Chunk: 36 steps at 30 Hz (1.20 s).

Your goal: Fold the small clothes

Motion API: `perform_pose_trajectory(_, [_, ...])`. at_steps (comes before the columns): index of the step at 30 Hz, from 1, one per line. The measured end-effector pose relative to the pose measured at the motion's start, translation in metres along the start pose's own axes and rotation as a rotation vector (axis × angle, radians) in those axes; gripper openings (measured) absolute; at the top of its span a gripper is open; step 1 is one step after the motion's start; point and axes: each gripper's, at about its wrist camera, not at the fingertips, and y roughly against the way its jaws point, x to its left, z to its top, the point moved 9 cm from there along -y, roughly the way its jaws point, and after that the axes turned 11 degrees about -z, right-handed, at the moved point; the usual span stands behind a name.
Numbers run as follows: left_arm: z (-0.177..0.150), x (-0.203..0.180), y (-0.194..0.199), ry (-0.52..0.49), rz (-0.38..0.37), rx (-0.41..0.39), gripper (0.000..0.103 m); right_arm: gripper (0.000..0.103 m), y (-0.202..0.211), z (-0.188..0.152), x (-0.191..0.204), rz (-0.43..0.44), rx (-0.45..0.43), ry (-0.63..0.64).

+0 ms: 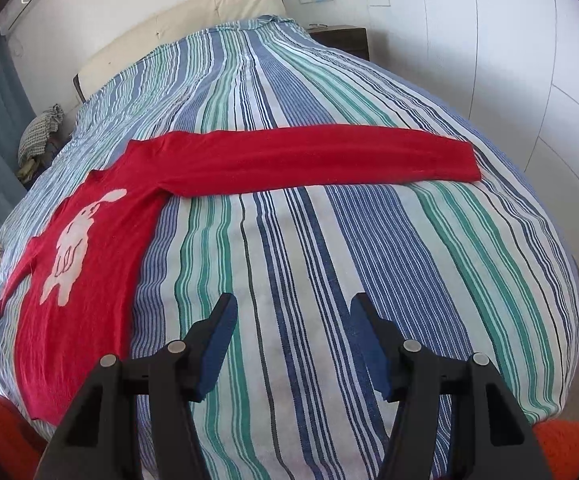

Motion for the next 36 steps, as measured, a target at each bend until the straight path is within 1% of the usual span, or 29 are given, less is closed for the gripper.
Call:
perform_pose_trajectory(1, [0.0,-0.001,0.003,-0.008,-0.009,-0.005,0.006,0.059,-0.001,0.0,0.003,-0.008,0.003,0.013])
perform_pose_trajectory(3, [-0.002,0.001,0.013,-0.003,-0.03,-0.001,0.025,0.07,-0.005,0.004,0.009,-0.027,-0.001,0.041])
perform_pose_trajectory(4, [-0.004,0.003,0.022,0.004,-0.03,0.005,0.054,0.075,-0.006,0.008,0.012,-0.037,-0.011,0.053])
perform_pose_trajectory(5, [-0.007,0.005,0.032,0.011,-0.039,-0.007,0.072,0.076,-0.008,0.015,0.015,-0.049,-0.028,0.064])
perform_pose_trajectory(6, [-0.009,0.007,0.046,0.015,-0.058,-0.034,0.074,0.076,-0.011,0.023,0.018,-0.066,-0.046,0.072])
perform_pose_trajectory(8, [-0.016,0.004,0.071,0.01,-0.113,-0.069,0.074,0.083,-0.021,0.043,0.021,-0.109,-0.083,0.077])
perform_pose_trajectory(12, [-0.044,-0.016,0.122,0.002,-0.23,-0.097,0.075,0.085,-0.053,0.088,0.016,-0.165,-0.175,0.037])
perform_pose_trajectory(13, [-0.051,-0.023,0.134,-0.005,-0.258,-0.102,0.078,0.09,-0.064,0.096,0.013,-0.195,-0.189,0.045])
perform_pose_trajectory(14, [-0.06,-0.03,0.145,-0.017,-0.281,-0.108,0.081,0.1,-0.08,0.1,0.006,-0.23,-0.176,0.047])
perform_pose_trajectory(15, [-0.068,-0.038,0.154,-0.031,-0.296,-0.114,0.082,0.103,-0.101,0.097,-0.003,-0.266,-0.115,0.037])
perform_pose_trajectory(16, [-0.077,-0.047,0.162,-0.047,-0.307,-0.118,0.083,0.103,-0.127,0.086,-0.011,-0.263,-0.006,0.018])
perform_pose_trajectory(17, [-0.086,-0.055,0.167,-0.065,-0.318,-0.115,0.083,0.103,-0.136,0.082,-0.014,-0.22,0.003,-0.007])
perform_pose_trajectory(18, [-0.096,-0.065,0.17,-0.085,-0.323,-0.106,0.084,0.103,-0.129,0.085,-0.016,-0.197,-0.04,-0.027])
perform_pose_trajectory(19, [-0.105,-0.075,0.171,-0.113,-0.323,-0.095,0.084,0.103,-0.125,0.086,-0.017,-0.185,-0.053,-0.034])
perform_pose_trajectory(22, [-0.129,-0.106,0.165,-0.213,-0.293,-0.068,0.084,0.103,-0.123,0.083,-0.016,-0.184,-0.06,-0.032])
perform_pose_trajectory(24, [-0.14,-0.123,0.159,-0.254,-0.276,-0.061,0.084,0.103,-0.124,0.082,-0.015,-0.197,-0.048,-0.024])
perform_pose_trajectory(28, [-0.158,-0.158,0.156,-0.271,-0.335,-0.044,0.084,0.103,-0.124,0.082,-0.012,-0.236,-0.046,0.005])
perform_pose_trajectory(31, [-0.166,-0.181,0.158,-0.322,-0.342,-0.057,0.084,0.103,-0.125,0.083,-0.011,-0.23,-0.046,0.001])
perform_pose_trajectory(36, [-0.179,-0.209,0.156,-0.392,-0.383,-0.074,0.084,0.103,-0.126,0.083,-0.009,-0.23,-0.046,0.001])
